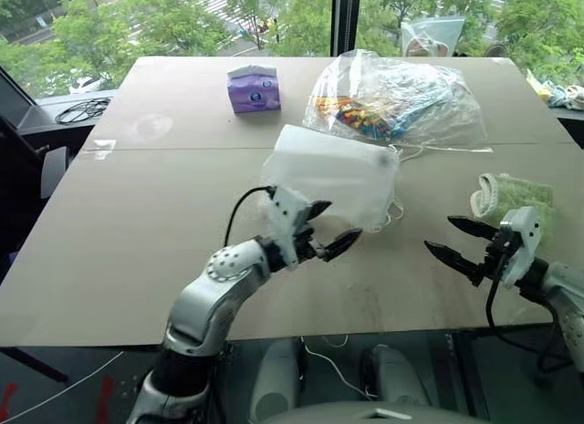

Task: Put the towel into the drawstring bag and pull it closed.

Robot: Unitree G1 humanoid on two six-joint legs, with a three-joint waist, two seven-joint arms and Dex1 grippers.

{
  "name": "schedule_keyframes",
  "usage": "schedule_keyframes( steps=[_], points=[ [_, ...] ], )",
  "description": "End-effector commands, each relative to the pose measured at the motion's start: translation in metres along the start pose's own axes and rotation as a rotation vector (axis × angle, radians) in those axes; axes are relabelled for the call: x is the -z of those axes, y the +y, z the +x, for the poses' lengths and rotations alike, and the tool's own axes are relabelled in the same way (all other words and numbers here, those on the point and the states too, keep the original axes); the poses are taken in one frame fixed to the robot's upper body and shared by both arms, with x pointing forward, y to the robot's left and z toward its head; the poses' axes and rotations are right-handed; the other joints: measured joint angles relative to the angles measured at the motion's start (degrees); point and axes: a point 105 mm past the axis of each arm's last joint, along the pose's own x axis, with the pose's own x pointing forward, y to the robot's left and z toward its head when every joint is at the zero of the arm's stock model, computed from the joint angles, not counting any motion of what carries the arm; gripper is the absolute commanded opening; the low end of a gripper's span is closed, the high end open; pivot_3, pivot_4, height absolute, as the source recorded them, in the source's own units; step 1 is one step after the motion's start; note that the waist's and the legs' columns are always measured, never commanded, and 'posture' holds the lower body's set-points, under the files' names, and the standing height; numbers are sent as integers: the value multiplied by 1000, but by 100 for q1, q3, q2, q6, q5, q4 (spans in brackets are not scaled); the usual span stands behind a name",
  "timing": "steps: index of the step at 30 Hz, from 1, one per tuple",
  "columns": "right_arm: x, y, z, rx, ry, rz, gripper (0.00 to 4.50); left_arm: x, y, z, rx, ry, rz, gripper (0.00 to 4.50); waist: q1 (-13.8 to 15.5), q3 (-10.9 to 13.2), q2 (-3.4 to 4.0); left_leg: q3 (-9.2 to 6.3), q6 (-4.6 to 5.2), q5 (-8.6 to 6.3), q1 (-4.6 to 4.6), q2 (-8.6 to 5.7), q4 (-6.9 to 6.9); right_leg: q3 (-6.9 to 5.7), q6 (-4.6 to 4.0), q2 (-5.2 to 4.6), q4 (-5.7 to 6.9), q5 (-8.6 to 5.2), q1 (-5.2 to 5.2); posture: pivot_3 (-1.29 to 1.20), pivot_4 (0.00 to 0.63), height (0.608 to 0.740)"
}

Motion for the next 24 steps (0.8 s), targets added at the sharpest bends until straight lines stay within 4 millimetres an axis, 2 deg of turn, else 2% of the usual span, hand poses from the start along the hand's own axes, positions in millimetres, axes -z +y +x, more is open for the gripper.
schedule_keyframes(
  steps=[1,4,7,10,15,18,20,24],
  points=[
    [-16,-14,9,86,-8,-67,4449,-6,-2,6,29,-30,9,4500,-16,0,0,-2,0,0,1,2,0,0,4,4,1,2,0,0,150,740],
    [-23,-30,42,170,-51,-34,4449,-2,1,-6,-4,-15,11,4500,-81,1,-1,-26,0,1,8,1,0,13,7,22,4,5,-4,0,150,740],
    [-35,-19,75,103,-119,-14,4449,2,5,-26,-62,1,17,4500,-142,3,2,-42,-2,1,18,1,-2,35,1,40,6,10,-4,0,150,740],
    [-37,-10,102,37,-129,34,4449,3,11,-47,-161,9,25,4500,-118,6,5,-44,-3,0,18,5,-13,36,3,48,6,13,-7,0,150,740],
    [-21,-3,148,-31,-26,152,4449,0,22,-84,-405,-5,69,4500,-105,8,8,-29,-3,0,4,-1,-4,39,-1,27,2,12,-13,0,150,740],
    [-30,16,164,-152,-62,104,4449,-2,24,-98,-505,-14,87,4500,-122,8,8,-31,-3,0,5,-5,-3,32,-8,18,2,9,-14,0,150,740],
    [-38,45,180,-285,-54,-13,4449,-2,25,-110,-579,-14,93,4500,-109,9,9,-30,-3,0,4,-4,-3,33,-8,18,4,9,-13,0,150,740],
    [-55,80,209,-386,-95,-105,4449,-1,22,-116,-615,-19,79,4500,-211,10,12,-20,-3,0,3,1,-5,44,-1,27,10,17,-28,0,150,740]
  ],
)
